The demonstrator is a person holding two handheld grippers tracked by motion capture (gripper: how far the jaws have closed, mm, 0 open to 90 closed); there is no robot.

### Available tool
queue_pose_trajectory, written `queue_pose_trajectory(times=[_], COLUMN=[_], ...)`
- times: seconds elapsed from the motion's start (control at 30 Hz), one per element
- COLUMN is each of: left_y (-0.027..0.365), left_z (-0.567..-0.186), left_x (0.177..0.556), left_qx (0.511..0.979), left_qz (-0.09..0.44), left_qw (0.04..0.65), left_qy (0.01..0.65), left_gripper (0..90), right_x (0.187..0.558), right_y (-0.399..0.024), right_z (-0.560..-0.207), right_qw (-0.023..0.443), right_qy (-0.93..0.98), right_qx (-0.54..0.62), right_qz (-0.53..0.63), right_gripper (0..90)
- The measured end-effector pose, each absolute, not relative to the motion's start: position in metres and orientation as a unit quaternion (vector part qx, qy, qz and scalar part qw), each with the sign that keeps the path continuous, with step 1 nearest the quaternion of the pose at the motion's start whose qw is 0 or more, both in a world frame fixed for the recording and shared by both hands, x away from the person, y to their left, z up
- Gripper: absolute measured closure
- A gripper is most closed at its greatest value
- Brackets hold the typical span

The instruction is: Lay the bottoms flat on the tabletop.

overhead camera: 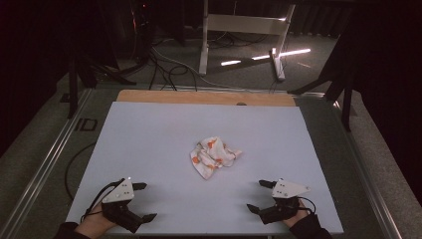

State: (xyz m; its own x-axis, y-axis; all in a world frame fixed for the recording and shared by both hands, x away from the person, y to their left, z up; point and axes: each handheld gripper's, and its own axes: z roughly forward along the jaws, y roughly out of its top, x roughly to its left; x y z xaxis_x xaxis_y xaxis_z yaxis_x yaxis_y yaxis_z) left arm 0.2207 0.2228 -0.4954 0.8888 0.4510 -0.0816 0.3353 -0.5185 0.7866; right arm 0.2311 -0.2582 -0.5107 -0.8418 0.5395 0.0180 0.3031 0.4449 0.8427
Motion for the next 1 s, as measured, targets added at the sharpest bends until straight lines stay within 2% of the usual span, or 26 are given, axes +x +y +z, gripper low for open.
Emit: queue_pose_trajectory(times=[0.63,1.0], left_y=[0.216,0.214], left_z=[-0.475,-0.458], left_x=[0.223,0.233], left_qx=[0.878,0.88], left_qz=[0.051,0.056], left_qw=[0.434,0.434], left_qy=[0.196,0.187], left_gripper=[0.1,0.1], right_x=[0.229,0.238], right_y=[-0.254,-0.253], right_z=[-0.479,-0.456], right_qw=[0.119,0.134], right_qy=[0.855,0.85], right_qx=[0.222,0.215], right_qz=[0.454,0.462], right_gripper=[9.8,9.8])
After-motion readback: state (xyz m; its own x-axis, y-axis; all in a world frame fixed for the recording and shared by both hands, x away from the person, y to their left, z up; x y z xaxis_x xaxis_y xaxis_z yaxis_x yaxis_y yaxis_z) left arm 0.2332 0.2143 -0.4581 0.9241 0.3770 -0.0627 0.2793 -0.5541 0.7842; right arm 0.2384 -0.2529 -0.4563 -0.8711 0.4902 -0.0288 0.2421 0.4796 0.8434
